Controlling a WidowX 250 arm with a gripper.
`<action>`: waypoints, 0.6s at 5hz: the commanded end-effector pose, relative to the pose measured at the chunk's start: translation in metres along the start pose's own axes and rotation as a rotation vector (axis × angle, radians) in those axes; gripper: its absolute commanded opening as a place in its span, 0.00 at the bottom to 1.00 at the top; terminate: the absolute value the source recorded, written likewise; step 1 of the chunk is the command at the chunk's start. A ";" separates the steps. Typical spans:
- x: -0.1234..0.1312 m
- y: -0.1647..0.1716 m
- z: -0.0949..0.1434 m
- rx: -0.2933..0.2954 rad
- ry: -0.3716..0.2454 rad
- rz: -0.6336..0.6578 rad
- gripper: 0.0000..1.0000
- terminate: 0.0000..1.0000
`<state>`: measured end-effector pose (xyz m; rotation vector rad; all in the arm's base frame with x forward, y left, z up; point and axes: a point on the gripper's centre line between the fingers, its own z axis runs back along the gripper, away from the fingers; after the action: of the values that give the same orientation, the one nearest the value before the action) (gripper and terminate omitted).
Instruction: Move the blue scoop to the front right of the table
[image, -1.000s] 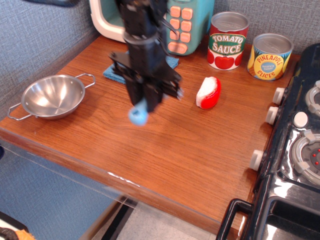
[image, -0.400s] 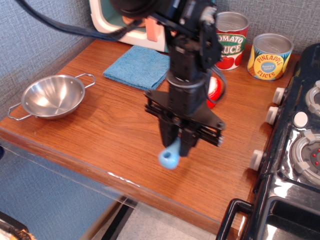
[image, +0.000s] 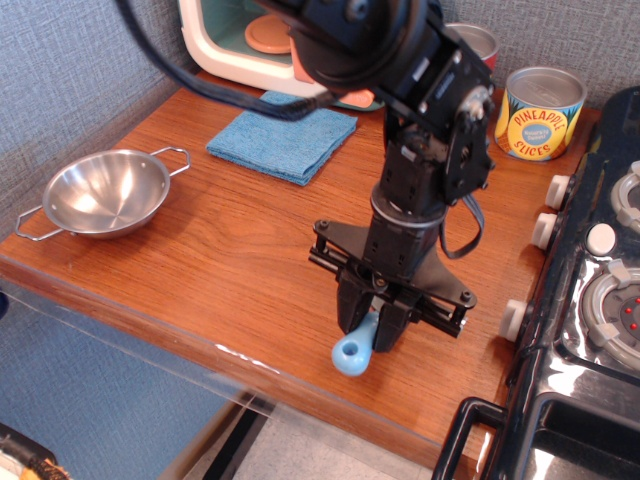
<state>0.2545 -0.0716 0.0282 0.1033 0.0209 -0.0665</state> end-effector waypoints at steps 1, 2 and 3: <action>0.005 0.005 0.002 -0.010 -0.010 0.031 1.00 0.00; 0.004 0.009 0.011 -0.034 -0.056 0.038 1.00 0.00; 0.003 0.014 0.024 -0.054 -0.112 0.047 1.00 0.00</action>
<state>0.2566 -0.0622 0.0443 0.0510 -0.0567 -0.0293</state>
